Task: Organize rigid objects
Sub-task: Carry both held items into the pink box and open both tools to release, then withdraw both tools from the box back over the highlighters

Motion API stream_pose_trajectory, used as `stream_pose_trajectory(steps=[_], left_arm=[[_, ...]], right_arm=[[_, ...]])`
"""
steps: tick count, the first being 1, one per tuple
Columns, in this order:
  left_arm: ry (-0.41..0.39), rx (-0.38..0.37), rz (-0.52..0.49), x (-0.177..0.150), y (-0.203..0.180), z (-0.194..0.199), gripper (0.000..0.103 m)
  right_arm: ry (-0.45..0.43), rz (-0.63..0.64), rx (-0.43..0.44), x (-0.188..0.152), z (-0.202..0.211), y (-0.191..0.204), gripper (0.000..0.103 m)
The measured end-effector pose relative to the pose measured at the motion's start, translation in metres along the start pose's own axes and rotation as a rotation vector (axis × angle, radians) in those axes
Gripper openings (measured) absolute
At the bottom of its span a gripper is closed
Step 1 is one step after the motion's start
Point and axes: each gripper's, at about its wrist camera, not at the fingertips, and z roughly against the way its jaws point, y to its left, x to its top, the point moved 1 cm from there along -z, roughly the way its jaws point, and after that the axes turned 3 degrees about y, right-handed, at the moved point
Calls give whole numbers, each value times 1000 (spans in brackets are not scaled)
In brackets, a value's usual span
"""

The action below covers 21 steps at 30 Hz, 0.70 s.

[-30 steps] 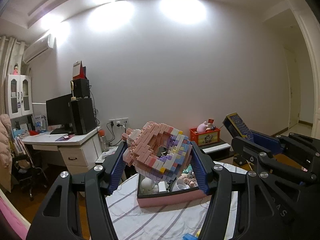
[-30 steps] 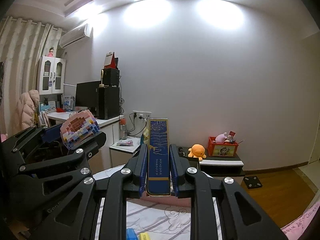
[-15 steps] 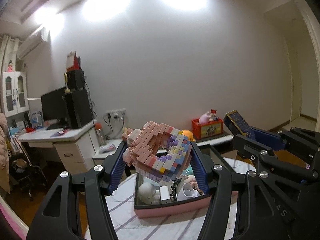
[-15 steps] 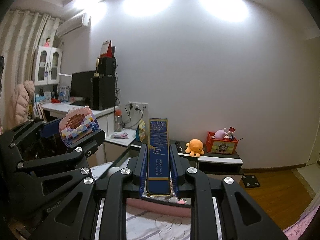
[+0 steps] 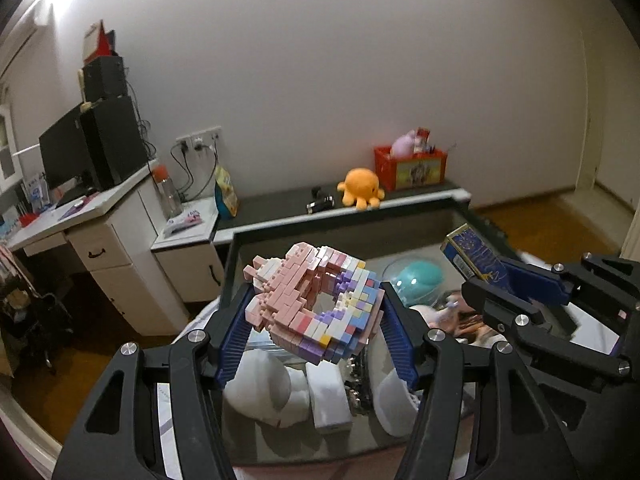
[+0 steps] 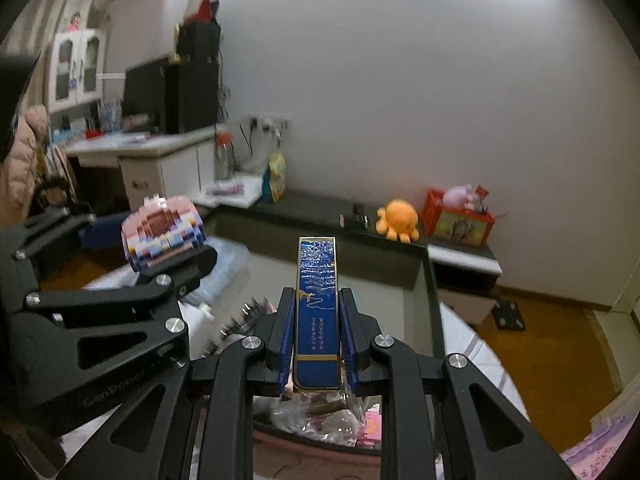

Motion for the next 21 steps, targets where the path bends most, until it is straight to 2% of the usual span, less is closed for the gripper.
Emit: stream_pose_trajectory(steps=[4,9,11,13,15,18,20,21], left_arm=[[41,-15,-8,-3,-5,-18,62],[49,14,-13,-5,-7,-23,65],[37,32,10,-4,-4,-20,78],[23,62,42,-3,3,-8,85],[-3,49,68,-1,10,5,88],[-60,59,103,2,18,34,97],[-91,56,115,2,19,52,102],[-117,55,124,1,21,67,103]], right_arm=[[41,-15,10,-6,-19,-8,21],[59,-6,2,-10,-29,-9,22],[58,-6,-7,-7,-28,-10,24],[42,-12,-30,-4,-20,-11,31],[23,-27,-47,-2,-10,-15,51],[-11,-56,-75,3,14,-24,74],[-45,-73,-67,7,33,-32,81],[-63,-80,-65,8,48,-33,82]])
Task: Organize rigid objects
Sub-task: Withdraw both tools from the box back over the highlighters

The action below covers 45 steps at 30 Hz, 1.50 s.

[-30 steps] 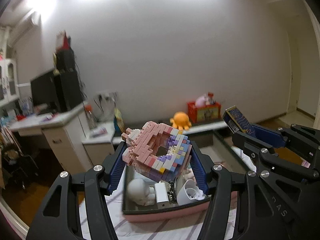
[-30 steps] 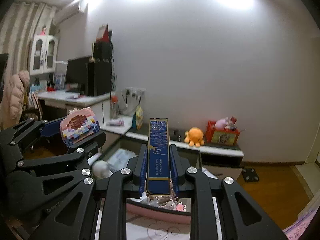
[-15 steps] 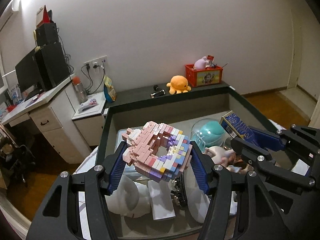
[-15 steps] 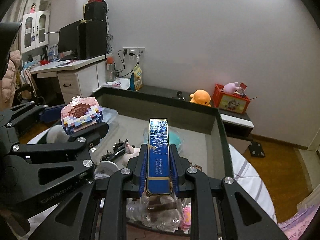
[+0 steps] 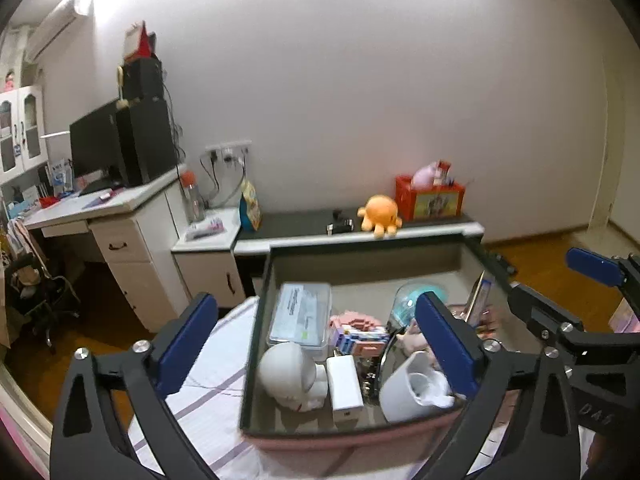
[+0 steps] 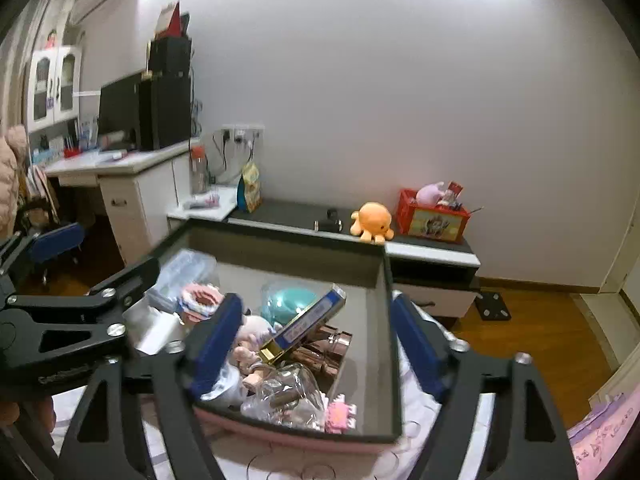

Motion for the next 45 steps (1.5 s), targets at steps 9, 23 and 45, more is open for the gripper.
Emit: stream_pose_trajectory(steps=[9,23,45], left_arm=[[-173,20,-2,-7,7,124,103],[-285,27,-22,-53,-3,233,103],[-212,-3,-9,-88,-11,248,103]], right_arm=[[-136,-12,69,-9,105,7,103],[-251,0,16,-64,226,20,103],[-224,-17,5,-101,257,21,103]])
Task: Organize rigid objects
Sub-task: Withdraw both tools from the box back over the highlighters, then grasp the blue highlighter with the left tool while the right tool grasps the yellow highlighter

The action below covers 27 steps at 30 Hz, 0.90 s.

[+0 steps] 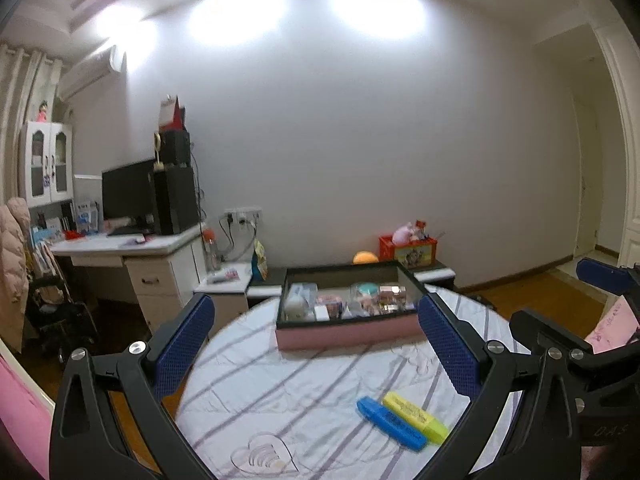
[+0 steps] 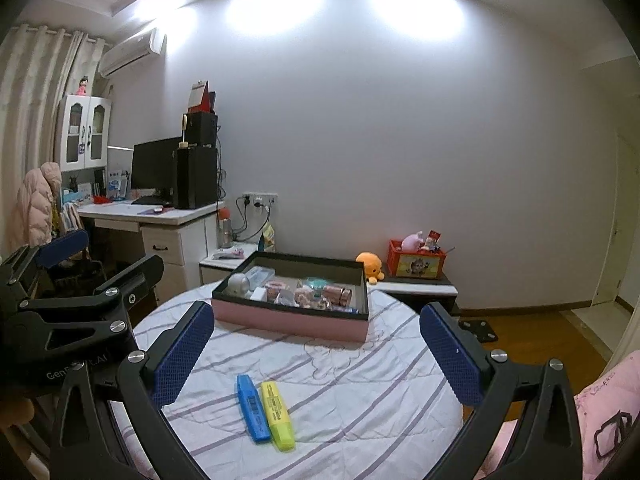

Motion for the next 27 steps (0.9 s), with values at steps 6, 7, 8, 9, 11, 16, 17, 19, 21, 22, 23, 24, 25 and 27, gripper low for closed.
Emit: stream_pose_trajectory(steps=[6,7,8,9,11,16,17,19,21,22,23,24,25,27], left_arm=[[152,7,7,-34,-3,-35,103],[189,2,9,-42,-3,-43,103],[212,-2,10,-48,-3,-47,103],[251,-10,13,-57,-2,-55,103],[320,-20,17,-74,-1,-67,103],[438,-20,24,-106,-2,-88,103],[448,-20,25,-110,-2,-90,103],[465,-16,19,-112,-2,-93,103],[472,1,12,-113,0,-96,103],[471,6,12,-112,2,-96,103],[472,-1,19,-112,5,-96,103],[475,-5,25,-112,7,-97,103],[474,-4,30,-112,9,-98,103],[476,-1,25,-112,11,-100,103]], right_arm=[[107,4,-5,-29,-28,1,103],[129,2,-3,-34,-34,0,103],[154,0,-1,-40,-40,1,103],[180,-2,3,-46,-47,1,103],[236,-1,-2,-61,-61,3,103],[381,13,-28,-97,-94,2,103],[412,11,-27,-103,-100,1,103],[448,1,-4,-111,-107,-1,103],[480,7,1,-116,-114,-1,103],[489,11,5,-116,-117,0,103],[499,17,7,-117,-121,1,103],[509,28,1,-118,-125,3,103],[523,37,-2,-119,-130,4,103],[541,30,17,-120,-138,4,103]])
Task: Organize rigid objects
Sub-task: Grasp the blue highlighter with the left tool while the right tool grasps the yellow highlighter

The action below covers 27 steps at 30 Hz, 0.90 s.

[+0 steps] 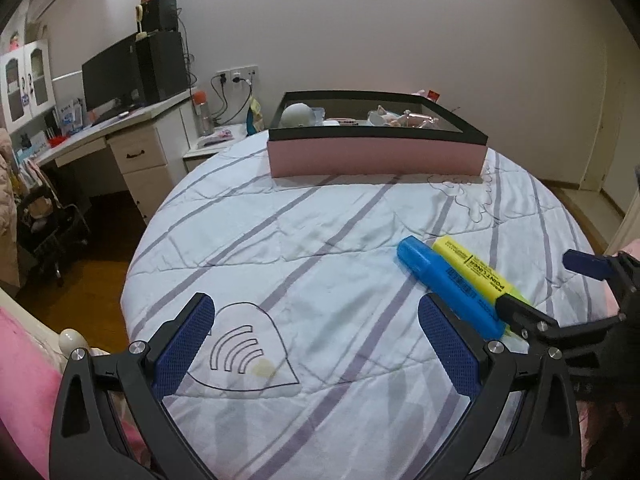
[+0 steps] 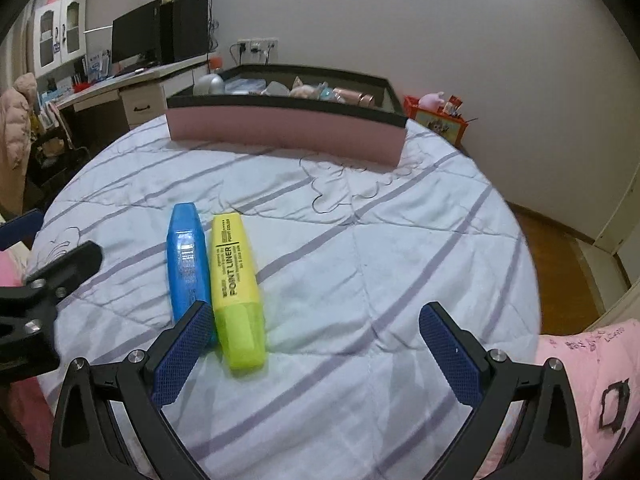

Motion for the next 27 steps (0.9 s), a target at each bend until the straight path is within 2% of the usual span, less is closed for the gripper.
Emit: stream_pose_trajectory(steps=[2,5,6,10,13,15,20,27], left_arm=[[9,6,-12,1,0,-2,103],[14,-6,-13,3,-2,-5,103],[16,-11,-13,3,-3,-6,103],[18,-31,-28,7,-13,-9,103],[28,-47,-47,9,-24,-14,103],[44,-62,-53,11,-32,-18,103],[68,-77,-83,15,-55,-27,103],[158,-61,-99,12,-82,-52,103]], right_arm=[[1,-2,20,4,-4,0,100],[18,7,42,12,-11,-1,87],[40,22,35,14,-18,0,79],[40,10,35,17,-24,-4,73],[35,61,59,24,-26,0,57],[41,76,99,27,-28,0,30],[46,38,96,21,-23,-18,27],[39,-17,85,5,-13,-40,27]])
